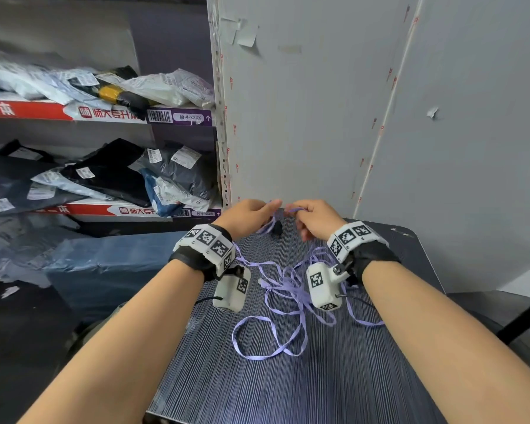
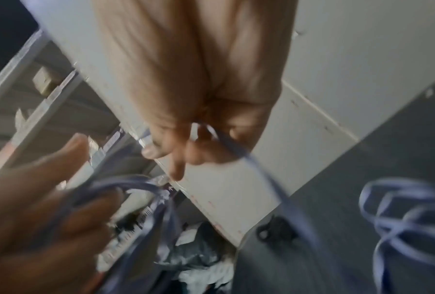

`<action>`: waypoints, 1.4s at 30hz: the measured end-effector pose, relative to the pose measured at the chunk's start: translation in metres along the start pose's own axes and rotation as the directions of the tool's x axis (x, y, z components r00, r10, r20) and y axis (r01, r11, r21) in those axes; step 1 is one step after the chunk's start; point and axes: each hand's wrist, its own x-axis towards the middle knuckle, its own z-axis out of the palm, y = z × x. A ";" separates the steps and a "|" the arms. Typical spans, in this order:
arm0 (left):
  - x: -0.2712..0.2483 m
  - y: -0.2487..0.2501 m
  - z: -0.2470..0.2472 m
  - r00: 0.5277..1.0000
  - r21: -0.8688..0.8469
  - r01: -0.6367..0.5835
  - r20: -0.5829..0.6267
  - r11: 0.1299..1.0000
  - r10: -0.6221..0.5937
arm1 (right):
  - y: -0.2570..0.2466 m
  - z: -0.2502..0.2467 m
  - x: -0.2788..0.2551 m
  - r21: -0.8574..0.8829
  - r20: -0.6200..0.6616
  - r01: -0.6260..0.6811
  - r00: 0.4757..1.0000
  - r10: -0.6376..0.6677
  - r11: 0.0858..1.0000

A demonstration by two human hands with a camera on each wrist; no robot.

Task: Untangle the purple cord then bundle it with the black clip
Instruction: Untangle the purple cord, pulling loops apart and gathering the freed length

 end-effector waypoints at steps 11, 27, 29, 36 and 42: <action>-0.007 -0.004 0.005 0.986 -0.654 0.056 0.154 0.754 0.060 | -0.014 0.006 -0.007 0.360 0.276 0.032 0.951 -0.139 0.932; -0.024 0.002 0.014 0.971 -0.779 0.109 0.215 0.618 0.100 | 0.007 0.012 -0.013 0.291 -0.116 0.145 0.986 -0.116 0.945; -0.026 0.000 0.014 0.971 -0.783 0.095 0.208 0.614 0.115 | 0.011 0.015 -0.010 0.237 -0.165 0.193 0.974 -0.156 0.952; -0.028 -0.018 0.012 0.996 -0.834 0.013 0.057 0.552 0.062 | 0.016 0.025 -0.012 -0.096 -0.242 0.200 0.946 -0.218 0.975; -0.033 -0.018 0.019 0.990 -0.637 -0.067 0.053 0.768 0.130 | 0.025 0.031 -0.013 -0.274 -0.062 0.125 0.987 -0.148 0.953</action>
